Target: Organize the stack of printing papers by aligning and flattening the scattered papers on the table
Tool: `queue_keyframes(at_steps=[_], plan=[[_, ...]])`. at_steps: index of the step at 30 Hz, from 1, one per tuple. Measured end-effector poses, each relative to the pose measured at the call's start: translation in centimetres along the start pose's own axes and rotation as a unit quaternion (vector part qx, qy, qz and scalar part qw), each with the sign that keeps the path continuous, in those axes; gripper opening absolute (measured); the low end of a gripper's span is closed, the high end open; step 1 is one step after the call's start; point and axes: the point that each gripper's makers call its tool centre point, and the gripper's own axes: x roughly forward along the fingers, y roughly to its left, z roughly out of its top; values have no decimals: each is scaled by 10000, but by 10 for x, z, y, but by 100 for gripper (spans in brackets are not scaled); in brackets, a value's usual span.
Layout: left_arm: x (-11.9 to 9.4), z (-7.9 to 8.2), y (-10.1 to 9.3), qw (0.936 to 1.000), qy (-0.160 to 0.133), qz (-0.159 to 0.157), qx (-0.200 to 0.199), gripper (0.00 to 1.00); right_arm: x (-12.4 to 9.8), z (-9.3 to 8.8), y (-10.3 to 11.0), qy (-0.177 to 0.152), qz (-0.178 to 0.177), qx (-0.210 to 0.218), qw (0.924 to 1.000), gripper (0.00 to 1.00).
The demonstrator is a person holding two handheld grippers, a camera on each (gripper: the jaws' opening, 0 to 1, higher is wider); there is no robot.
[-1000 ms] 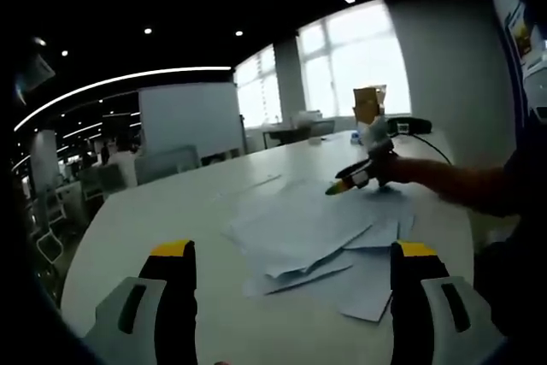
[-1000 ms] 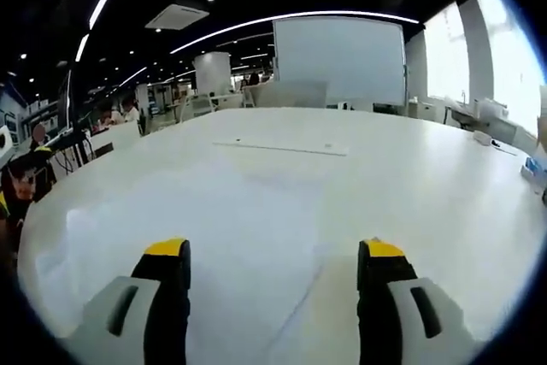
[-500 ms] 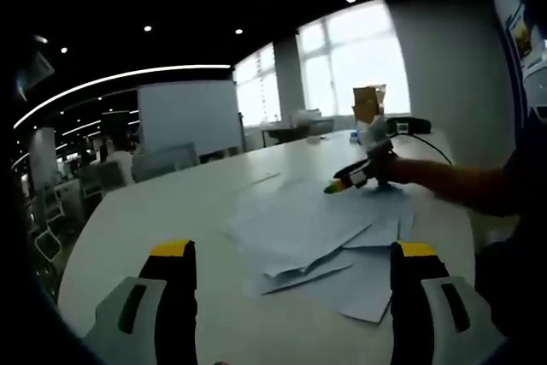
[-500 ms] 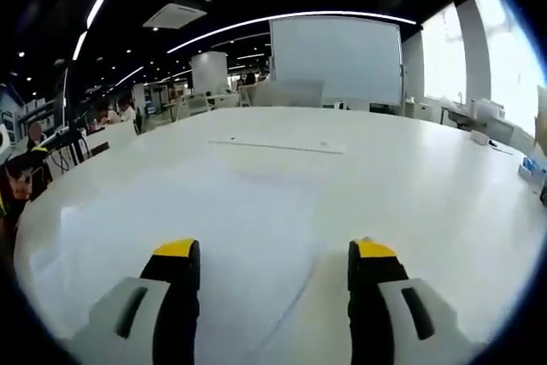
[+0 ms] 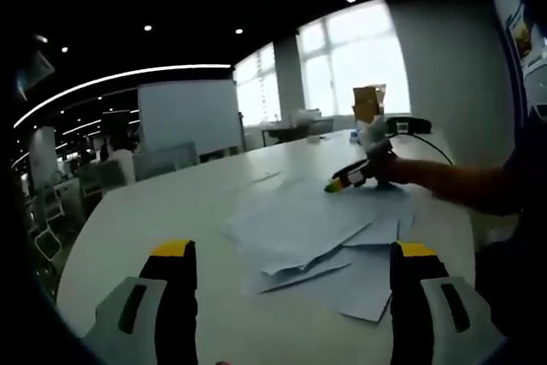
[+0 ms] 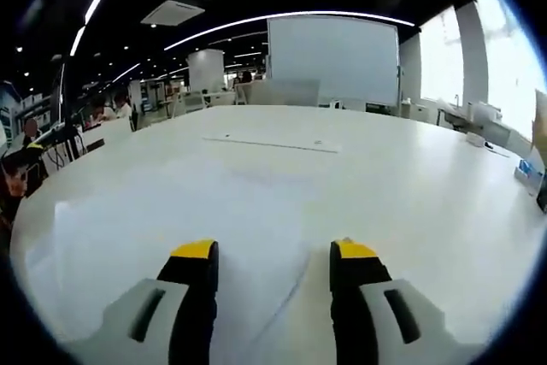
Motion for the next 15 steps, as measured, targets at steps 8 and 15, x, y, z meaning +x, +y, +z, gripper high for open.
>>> queue_keyframes(at_steps=[8, 15], plan=[[-1, 3, 2, 10000, -31, 45, 42, 95, 0, -2, 0, -10, -20, -109, 9999, 38], [-1, 3, 1, 10000, -18, 37, 48, 95, 1, -2, -3, -16, -80, -61, 9999, 29]])
